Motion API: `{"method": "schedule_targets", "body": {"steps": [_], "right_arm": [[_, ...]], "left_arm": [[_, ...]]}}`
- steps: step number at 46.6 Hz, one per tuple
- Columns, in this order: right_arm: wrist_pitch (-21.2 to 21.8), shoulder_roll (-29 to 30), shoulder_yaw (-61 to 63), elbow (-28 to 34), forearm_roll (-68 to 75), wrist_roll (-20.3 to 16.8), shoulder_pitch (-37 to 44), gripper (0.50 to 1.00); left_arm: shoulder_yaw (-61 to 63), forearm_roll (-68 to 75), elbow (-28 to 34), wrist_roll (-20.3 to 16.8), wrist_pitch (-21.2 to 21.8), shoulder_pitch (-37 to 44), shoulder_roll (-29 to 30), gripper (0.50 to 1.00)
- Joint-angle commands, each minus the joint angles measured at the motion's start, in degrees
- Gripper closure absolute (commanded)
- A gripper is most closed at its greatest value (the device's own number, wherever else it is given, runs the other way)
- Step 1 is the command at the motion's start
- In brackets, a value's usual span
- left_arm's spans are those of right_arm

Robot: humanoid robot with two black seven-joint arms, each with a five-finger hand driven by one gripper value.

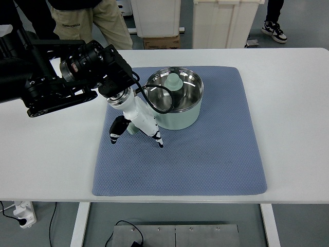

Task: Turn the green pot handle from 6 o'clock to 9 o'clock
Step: 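Push the handle with the left hand, rotating it toward the left arm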

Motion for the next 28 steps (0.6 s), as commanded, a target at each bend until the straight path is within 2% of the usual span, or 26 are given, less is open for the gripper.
{"method": "schedule_targets", "body": {"steps": [1,28], "right_arm": [[0.0,0.0,0.0,0.0,0.0,0.0,0.0,0.5],[0.0,0.0,0.0,0.0,0.0,0.0,-0.1,0.5]], "left_arm": [[0.2,0.0,-0.4,-0.3,0.0,-0.1,0.5,0.5],[6.6,0.3,-0.7,-0.4,0.0,-4.6,1.1,0.5]]}}
